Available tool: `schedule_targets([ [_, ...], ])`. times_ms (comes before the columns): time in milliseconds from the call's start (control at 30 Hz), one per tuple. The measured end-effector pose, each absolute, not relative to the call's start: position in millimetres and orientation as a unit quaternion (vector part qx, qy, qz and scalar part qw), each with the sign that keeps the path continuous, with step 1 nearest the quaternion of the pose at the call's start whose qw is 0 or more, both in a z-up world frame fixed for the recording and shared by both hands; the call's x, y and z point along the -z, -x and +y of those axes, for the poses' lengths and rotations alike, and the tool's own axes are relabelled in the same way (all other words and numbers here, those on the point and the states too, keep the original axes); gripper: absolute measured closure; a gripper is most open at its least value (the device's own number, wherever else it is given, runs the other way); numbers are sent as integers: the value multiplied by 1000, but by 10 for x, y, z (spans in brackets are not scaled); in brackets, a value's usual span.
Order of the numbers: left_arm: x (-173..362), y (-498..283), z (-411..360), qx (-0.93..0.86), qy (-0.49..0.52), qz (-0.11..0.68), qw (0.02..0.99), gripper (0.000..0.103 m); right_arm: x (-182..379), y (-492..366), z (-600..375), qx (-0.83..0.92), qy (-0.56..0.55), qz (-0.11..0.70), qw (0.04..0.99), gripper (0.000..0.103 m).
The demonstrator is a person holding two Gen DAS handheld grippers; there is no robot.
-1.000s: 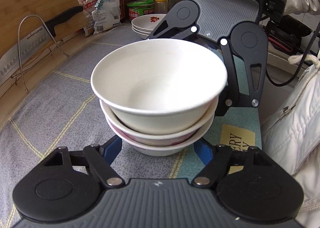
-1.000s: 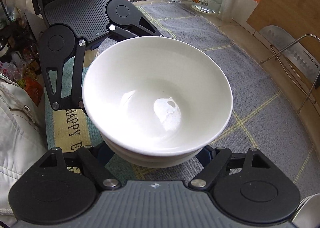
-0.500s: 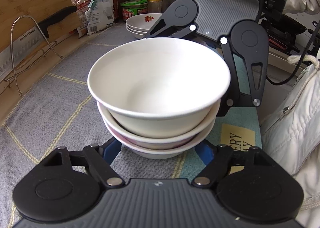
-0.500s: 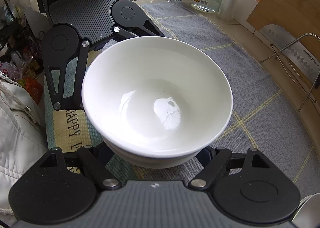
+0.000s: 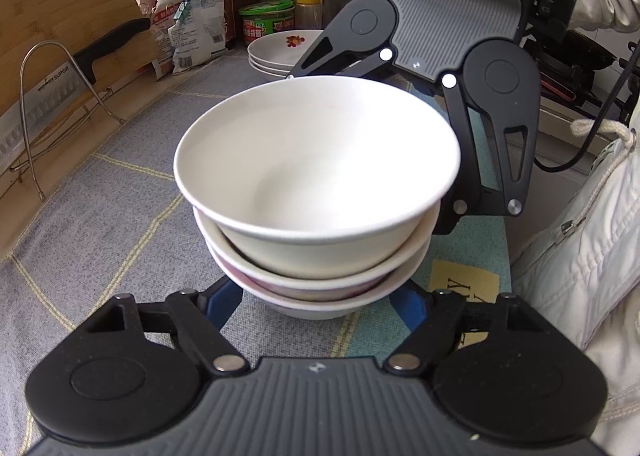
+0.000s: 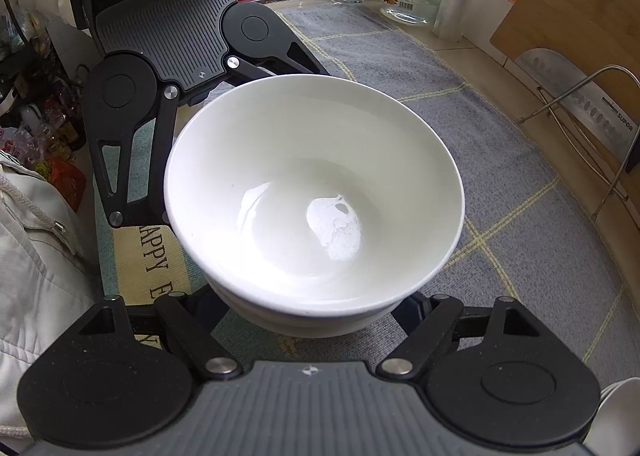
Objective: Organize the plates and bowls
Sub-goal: 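Lift and carry the bowl stack with both grippers toward the white plate stack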
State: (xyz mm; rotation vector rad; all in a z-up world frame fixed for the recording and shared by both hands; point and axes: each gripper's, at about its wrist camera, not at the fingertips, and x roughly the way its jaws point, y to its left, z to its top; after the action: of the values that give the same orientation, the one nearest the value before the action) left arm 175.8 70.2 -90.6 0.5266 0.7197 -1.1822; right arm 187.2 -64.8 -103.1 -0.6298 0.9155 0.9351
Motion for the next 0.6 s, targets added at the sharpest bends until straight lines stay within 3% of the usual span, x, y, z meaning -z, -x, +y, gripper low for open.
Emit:
schedule_targets([
  [600, 584, -1841, -94, 526, -230, 330, 750, 24, 589, -1812, -1382, -436, 310, 402, 743, 16],
])
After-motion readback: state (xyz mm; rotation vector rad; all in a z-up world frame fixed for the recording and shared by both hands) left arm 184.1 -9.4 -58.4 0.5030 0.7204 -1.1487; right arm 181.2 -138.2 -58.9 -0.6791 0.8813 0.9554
